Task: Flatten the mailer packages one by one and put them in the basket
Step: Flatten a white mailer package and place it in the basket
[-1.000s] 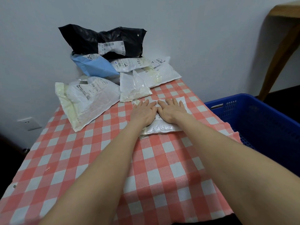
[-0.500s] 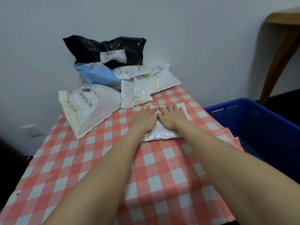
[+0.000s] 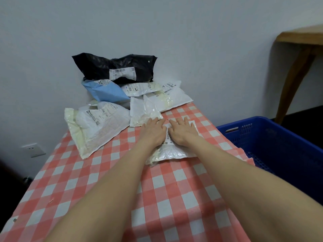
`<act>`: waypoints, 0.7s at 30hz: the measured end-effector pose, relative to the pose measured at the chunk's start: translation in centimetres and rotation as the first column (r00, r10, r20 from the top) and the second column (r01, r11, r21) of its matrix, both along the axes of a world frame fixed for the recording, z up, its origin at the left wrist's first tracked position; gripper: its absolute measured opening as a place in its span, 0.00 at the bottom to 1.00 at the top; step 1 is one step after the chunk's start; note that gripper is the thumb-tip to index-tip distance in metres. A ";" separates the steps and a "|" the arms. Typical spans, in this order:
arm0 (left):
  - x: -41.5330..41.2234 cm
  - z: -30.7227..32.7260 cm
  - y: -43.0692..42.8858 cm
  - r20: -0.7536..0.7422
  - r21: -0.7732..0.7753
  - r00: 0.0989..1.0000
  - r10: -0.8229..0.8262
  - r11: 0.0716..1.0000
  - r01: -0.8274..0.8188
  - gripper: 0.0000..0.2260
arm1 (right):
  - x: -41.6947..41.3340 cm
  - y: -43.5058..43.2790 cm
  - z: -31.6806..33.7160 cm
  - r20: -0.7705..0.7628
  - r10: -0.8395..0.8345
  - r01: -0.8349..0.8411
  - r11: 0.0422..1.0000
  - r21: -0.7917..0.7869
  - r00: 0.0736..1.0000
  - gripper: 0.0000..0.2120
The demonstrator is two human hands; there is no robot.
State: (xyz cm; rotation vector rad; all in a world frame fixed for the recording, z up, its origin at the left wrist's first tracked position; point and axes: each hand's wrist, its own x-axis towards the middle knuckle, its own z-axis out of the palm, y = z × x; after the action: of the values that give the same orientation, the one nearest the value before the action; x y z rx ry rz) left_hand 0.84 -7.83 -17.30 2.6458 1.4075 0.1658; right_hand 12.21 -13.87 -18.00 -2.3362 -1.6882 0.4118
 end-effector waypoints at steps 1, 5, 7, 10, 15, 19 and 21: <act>0.1 -0.2 -0.1 -0.018 -0.023 1.000 -0.002 1.000 0.002 0.22 | 0.0 0.1 -0.1 0.002 0.004 -0.004 1.000 -0.014 1.000 0.25; 0.1 -1.7 -0.1 -0.065 -0.053 0.998 0.011 0.998 -0.014 0.22 | 0.0 0.3 -1.0 0.020 0.011 -0.009 0.996 -0.085 1.000 0.25; 0.0 -2.2 -0.1 -0.055 -0.050 0.998 0.017 0.999 -0.020 0.22 | 0.0 0.3 -1.2 0.031 0.011 -0.008 0.995 -0.098 0.999 0.25; 0.1 -2.2 -0.1 -0.062 -0.041 0.998 0.021 0.999 -0.024 0.22 | 0.0 0.6 -1.3 0.043 0.003 0.001 0.995 -0.102 0.999 0.26; 0.0 -1.9 0.0 -0.054 -0.052 0.999 -0.006 0.999 0.003 0.22 | 0.1 0.5 -1.2 0.035 0.009 -0.006 0.996 -0.090 0.999 0.26; -1.2 -1.6 -0.1 0.103 -0.116 0.995 -0.005 0.993 0.017 0.21 | 0.4 -0.1 0.0 -0.132 -0.001 -0.005 0.999 -0.040 0.991 0.26; -1.8 -1.5 -0.5 0.164 -0.078 0.986 0.012 0.997 0.001 0.21 | 0.3 -0.8 0.5 -0.165 -0.024 0.026 1.000 0.013 0.986 0.26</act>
State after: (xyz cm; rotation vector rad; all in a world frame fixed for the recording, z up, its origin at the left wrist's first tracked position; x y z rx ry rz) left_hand -0.94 -8.32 -18.79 2.5017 1.3401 0.3153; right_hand 12.52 -14.64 -17.47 -2.2424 -1.5787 0.5683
